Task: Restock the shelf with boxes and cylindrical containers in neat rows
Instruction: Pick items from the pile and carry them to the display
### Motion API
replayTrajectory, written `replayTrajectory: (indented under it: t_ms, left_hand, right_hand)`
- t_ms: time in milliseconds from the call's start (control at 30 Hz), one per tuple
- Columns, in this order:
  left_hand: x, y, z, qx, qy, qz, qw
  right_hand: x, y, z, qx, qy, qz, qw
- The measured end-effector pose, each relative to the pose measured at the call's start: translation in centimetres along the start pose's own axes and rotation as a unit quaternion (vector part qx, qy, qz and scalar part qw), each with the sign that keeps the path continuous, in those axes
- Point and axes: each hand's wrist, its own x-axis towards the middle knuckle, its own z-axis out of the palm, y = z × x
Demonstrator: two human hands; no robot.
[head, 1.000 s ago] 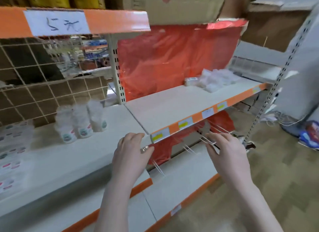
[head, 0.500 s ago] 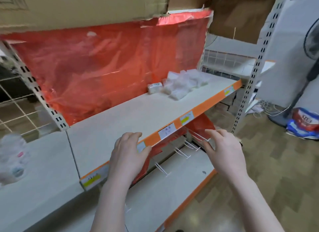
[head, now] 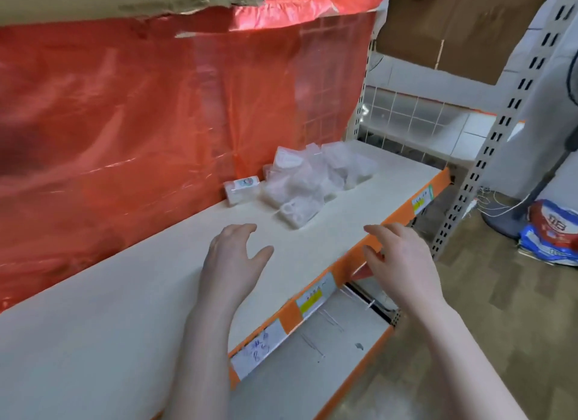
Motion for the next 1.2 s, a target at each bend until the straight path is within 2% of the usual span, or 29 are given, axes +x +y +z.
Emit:
replayTrajectory:
  t_ms: [200,433,633,833,900,1000,1133,1200]
  left_hand:
    - [4.7,1.4,2.7,0.001,-0.01,-0.001,1.0]
    - [9.4,3.6,5.2,0.014,0.037,-0.059,0.997]
    - [12.3,6.7,6.2,0.011,0.065,-0.084,0.994]
    - [13.7,7.9,7.0,0.029,0.061,-0.104,0.992]
    - [13.9,7.9,7.3,0.035,0.057,-0.107,0.992]
    - [14.0,8.0,7.4,0.041,0.052,-0.115,0.991]
    - [14.1,8.0,7.3,0.035,0.046,-0.11,0.992]
    - [14.2,8.1,7.3,0.033,0.042,-0.103,0.993]
  right_hand:
    - [6.3,2.3,3.1,0.027,-0.038,-0.006,0.999]
    - [14.1,5.6,6.3,0.079,-0.047,-0.059,0.994]
    - [20.3,7.8,8.5,0.13,0.008,-0.096,0.987]
    - [23.5,7.7,9.7,0.184,0.059,-0.093,0.977]
    - [24.2,7.7,9.8,0.193,0.052,-0.092,0.976]
    - [25.4,7.5,10.3,0.173,0.009,-0.109,0.979]
    - [26.5,6.9,11.3,0.091,-0.043,-0.161,0.982]
    - [26.7,6.8,11.7,0.062,-0.043,-0.178,0.981]
